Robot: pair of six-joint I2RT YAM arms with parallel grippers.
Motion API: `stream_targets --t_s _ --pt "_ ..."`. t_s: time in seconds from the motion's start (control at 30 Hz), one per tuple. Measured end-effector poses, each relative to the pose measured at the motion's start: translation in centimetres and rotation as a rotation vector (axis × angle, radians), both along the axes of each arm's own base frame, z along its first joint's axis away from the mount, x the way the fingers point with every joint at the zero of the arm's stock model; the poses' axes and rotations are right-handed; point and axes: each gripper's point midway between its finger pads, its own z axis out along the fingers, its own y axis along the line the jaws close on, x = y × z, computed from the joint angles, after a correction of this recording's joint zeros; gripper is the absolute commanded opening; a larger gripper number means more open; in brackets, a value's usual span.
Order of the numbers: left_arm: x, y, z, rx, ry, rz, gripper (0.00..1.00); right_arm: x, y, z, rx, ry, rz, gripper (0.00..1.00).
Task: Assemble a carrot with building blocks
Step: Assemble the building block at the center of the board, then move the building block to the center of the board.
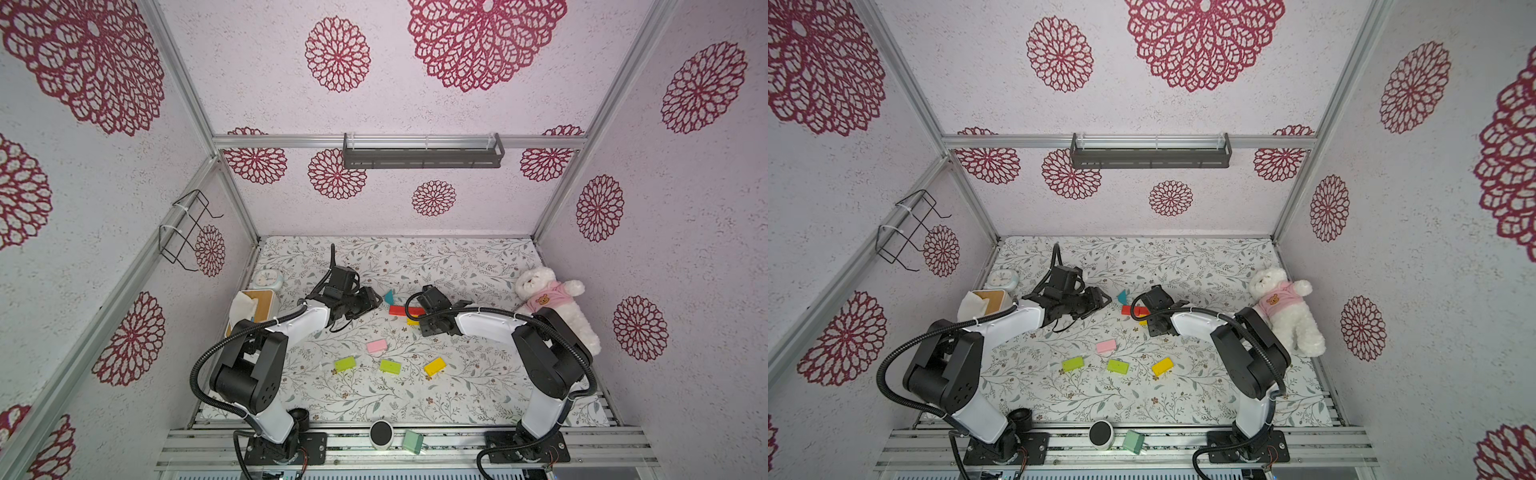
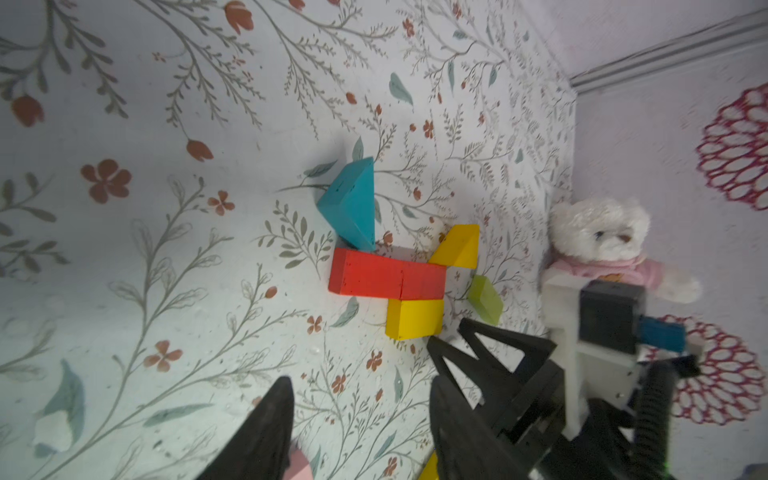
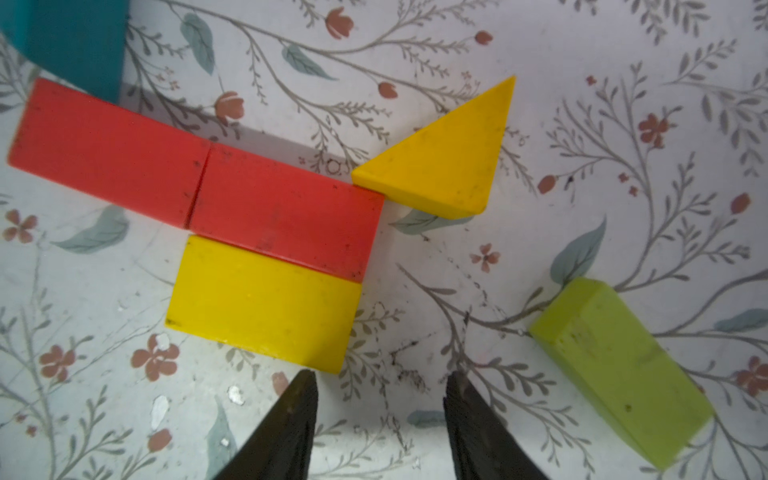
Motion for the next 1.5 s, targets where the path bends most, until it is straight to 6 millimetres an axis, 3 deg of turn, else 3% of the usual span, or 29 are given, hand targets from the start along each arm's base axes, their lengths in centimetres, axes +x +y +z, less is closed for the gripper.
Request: stream_targets --t_s 0.17,0.4,0.53,0.77,1.5 --pt "-3.9 -1.1 -0.3 0.158 0.101 -0.052 0.77 -1.2 -0.7 2.3 0.050 -0.031 -0.009 0.56" --pt "-8.5 -2.3 -1.7 0.316 0.237 -0.069 0.78 -2.1 -1.2 5.0 0.139 -0.087 -0.035 0.57" --pt "-9.0 -3.2 -3.7 0.388 0.296 -0.050 0.78 -2.5 -2.8 6.0 0.188 -0.105 -0.065 0.58" --pt "-10.0 -2.0 -6.1 0.503 0.368 0.018 0.78 -2.7 -5.4 7.8 0.278 -0.154 -0.123 0.59" --pt "-10.8 -0.7 -7.5 0.536 0.397 0.112 0.78 -3.0 -4.2 7.7 0.374 -0.131 -0.099 0.59"
